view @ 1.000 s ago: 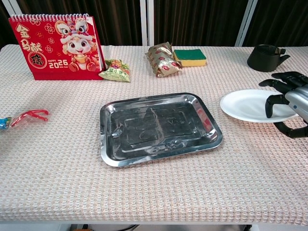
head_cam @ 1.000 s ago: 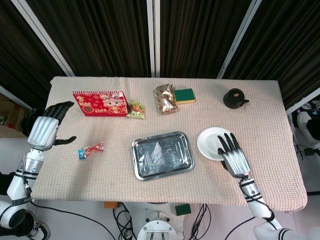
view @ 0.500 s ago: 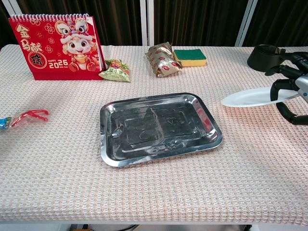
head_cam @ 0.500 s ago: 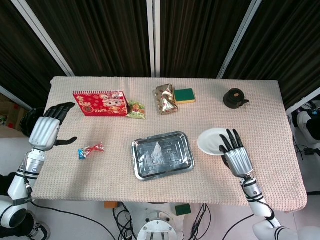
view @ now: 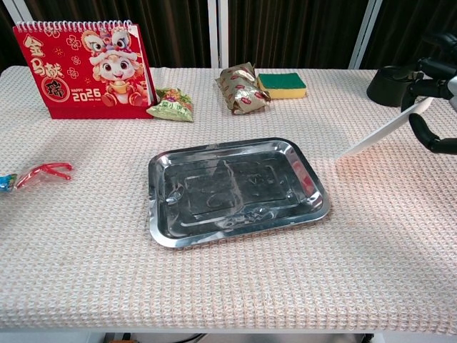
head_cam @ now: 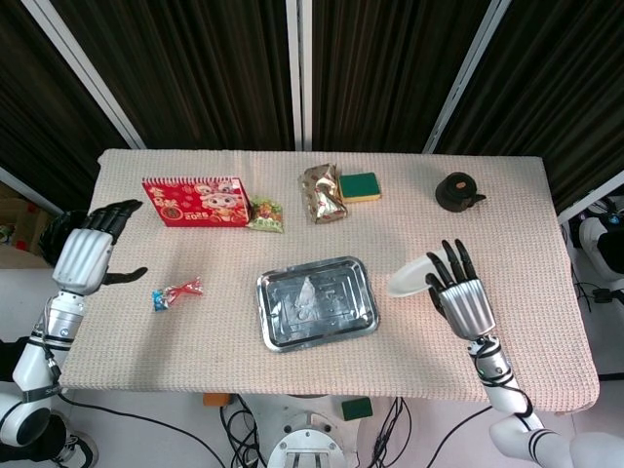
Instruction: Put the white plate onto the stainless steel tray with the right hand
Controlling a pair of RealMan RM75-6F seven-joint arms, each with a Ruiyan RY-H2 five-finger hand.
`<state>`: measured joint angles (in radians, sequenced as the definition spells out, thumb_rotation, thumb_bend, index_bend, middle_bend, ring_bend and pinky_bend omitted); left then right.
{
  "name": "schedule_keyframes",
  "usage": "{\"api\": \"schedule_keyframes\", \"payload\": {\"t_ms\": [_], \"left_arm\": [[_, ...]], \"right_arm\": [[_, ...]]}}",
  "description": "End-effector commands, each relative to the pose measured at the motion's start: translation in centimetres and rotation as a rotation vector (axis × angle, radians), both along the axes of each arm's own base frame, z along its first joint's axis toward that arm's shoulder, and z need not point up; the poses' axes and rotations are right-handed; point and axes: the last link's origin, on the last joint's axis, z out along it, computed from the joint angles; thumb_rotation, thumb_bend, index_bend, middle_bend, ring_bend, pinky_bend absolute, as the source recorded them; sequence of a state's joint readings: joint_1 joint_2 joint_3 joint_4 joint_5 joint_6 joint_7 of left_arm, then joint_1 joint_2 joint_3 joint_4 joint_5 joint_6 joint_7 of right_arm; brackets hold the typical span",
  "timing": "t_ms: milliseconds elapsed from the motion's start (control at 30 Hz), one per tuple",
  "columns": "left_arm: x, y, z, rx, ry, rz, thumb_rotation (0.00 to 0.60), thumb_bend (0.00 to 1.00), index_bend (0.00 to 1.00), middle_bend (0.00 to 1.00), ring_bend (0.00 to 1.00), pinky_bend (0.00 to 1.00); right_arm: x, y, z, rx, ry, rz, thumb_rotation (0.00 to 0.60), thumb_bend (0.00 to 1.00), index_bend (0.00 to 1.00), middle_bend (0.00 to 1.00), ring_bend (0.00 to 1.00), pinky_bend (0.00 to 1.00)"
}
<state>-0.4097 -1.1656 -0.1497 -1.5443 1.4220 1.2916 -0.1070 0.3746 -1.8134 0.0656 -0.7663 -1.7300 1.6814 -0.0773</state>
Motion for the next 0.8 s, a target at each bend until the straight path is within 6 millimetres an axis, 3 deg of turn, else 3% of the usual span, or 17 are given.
{"api": "schedule_keyframes", "payload": {"t_ms": [33, 267, 500, 800], "left_arm": [[-0.3, -0.2, 0.2, 0.009, -0.003, 0.005, 0.600, 0.04, 0.10, 0.11, 0.11, 0.16], [-1.5, -0.9, 1.1, 0.041, -0.013, 0.029, 0.600, 0.04, 0.10, 0.11, 0.10, 0.16], [-2.8, -1.2, 1.7, 0.062, -0.021, 0.063, 0.600, 0.04, 0.10, 0.11, 0.10, 0.16], [-4.1, -1.3, 2.0, 0.070, -0.012, 0.095, 0.600, 0.04, 0.10, 0.11, 0.11, 0.16]], "right_arm": [[1.2, -0.5, -0.1, 0.006, -0.008, 0.051, 0.600, 0.54, 0.94, 0.24, 0.00, 0.00], [6.0, -2.0, -1.3, 0.022, -0.033, 0.209, 0.600, 0.54, 0.95, 0.24, 0.00, 0.00], [10.9, -2.8, -4.6, 0.114, -0.074, 0.301, 0.600, 0.53, 0.96, 0.24, 0.00, 0.00], [14.5, -2.3, -8.6, 0.198, -0.115, 0.383, 0.600, 0.54, 0.97, 0.24, 0.00, 0.00]]}}
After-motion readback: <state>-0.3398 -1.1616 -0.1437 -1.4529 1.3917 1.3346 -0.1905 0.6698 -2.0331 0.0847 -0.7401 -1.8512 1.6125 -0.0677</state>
